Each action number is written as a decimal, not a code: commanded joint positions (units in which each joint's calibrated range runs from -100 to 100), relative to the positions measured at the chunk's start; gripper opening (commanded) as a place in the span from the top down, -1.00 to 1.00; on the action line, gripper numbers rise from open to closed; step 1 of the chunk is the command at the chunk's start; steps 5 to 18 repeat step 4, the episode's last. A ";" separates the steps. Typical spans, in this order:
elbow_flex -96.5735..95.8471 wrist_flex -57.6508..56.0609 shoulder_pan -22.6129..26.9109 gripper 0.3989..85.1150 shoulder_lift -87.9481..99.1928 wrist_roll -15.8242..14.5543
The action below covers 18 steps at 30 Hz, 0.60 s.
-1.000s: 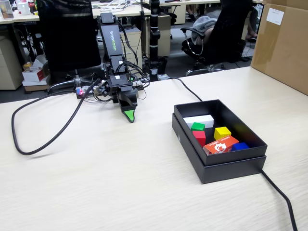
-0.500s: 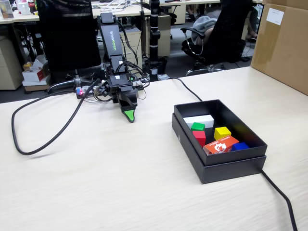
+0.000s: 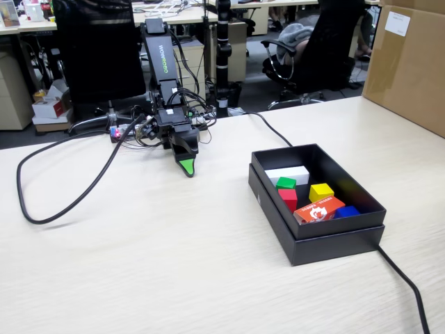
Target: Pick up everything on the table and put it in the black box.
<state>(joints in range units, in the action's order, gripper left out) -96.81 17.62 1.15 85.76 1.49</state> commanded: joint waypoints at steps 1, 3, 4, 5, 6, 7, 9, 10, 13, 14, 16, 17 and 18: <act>0.16 0.14 0.00 -0.14 -1.25 -0.05; 0.16 0.14 0.00 -0.14 -1.25 -0.05; 0.16 0.14 0.00 -0.14 -1.25 -0.05; 0.16 0.14 0.00 -0.14 -1.25 -0.05; 0.16 0.14 0.00 -0.14 -1.25 -0.05; 0.16 0.14 0.00 -0.14 -1.25 -0.05; 0.16 0.14 0.00 -0.14 -1.25 -0.05; 0.16 0.14 0.00 -0.14 -1.25 -0.05; 0.16 0.14 0.00 -0.14 -1.25 -0.05; 0.16 0.14 0.00 -0.14 -1.25 -0.05; 0.16 0.14 0.00 -0.14 -1.25 -0.05; 0.16 0.14 0.00 -0.14 -1.25 -0.05; 0.16 0.14 0.00 -0.14 -1.25 -0.05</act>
